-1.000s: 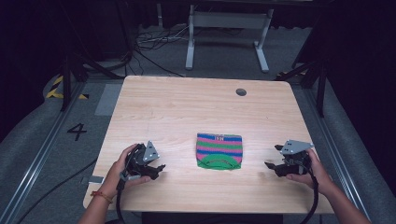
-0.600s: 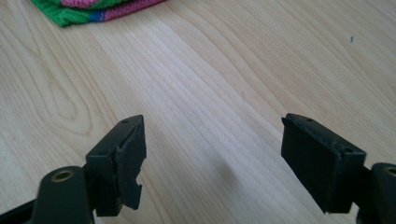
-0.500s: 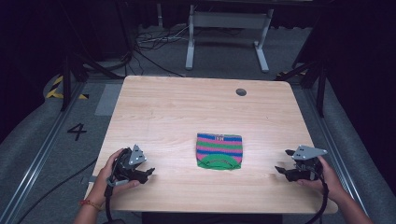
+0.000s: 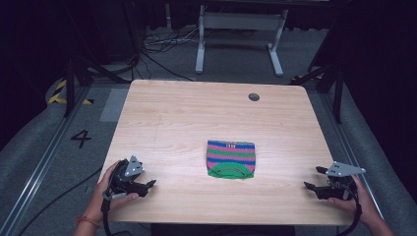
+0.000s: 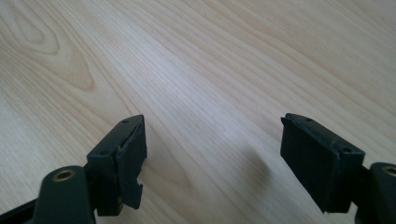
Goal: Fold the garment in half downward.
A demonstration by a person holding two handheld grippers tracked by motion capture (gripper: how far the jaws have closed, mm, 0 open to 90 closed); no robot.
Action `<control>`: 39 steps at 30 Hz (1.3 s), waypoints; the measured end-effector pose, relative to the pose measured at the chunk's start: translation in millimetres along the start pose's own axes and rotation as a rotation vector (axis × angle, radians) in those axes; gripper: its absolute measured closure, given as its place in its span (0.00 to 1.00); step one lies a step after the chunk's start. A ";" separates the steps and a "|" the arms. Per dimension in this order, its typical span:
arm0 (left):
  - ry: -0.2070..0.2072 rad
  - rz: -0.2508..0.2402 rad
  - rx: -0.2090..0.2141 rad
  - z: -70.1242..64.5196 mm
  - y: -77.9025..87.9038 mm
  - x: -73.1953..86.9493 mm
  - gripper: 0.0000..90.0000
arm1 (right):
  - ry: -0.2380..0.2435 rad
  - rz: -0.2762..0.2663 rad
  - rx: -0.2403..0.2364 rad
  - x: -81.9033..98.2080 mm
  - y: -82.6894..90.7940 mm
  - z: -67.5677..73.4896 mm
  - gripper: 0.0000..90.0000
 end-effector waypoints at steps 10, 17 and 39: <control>0.169 -0.080 0.037 13.6 4.0 27.2 0.20 | -0.141 -0.050 -0.030 22.1 5.7 -13.6 0.24; 0.208 -0.068 -0.003 12.9 3.5 27.8 0.19 | -0.156 -0.048 -0.015 21.5 4.3 -15.5 0.23; 0.240 -0.060 -0.043 12.7 2.6 26.6 0.17 | -0.178 -0.051 0.011 21.9 4.8 -16.4 0.27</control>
Point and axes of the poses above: each handheld gripper's, and its own axes: y roughly backward along the jaws, x roughly out of its underside, z roughly to its left, the point moved 3 cm from there along -y, roughly forward along the jaws, and after that the axes turned 2 degrees about x, right-handed, at the moved point
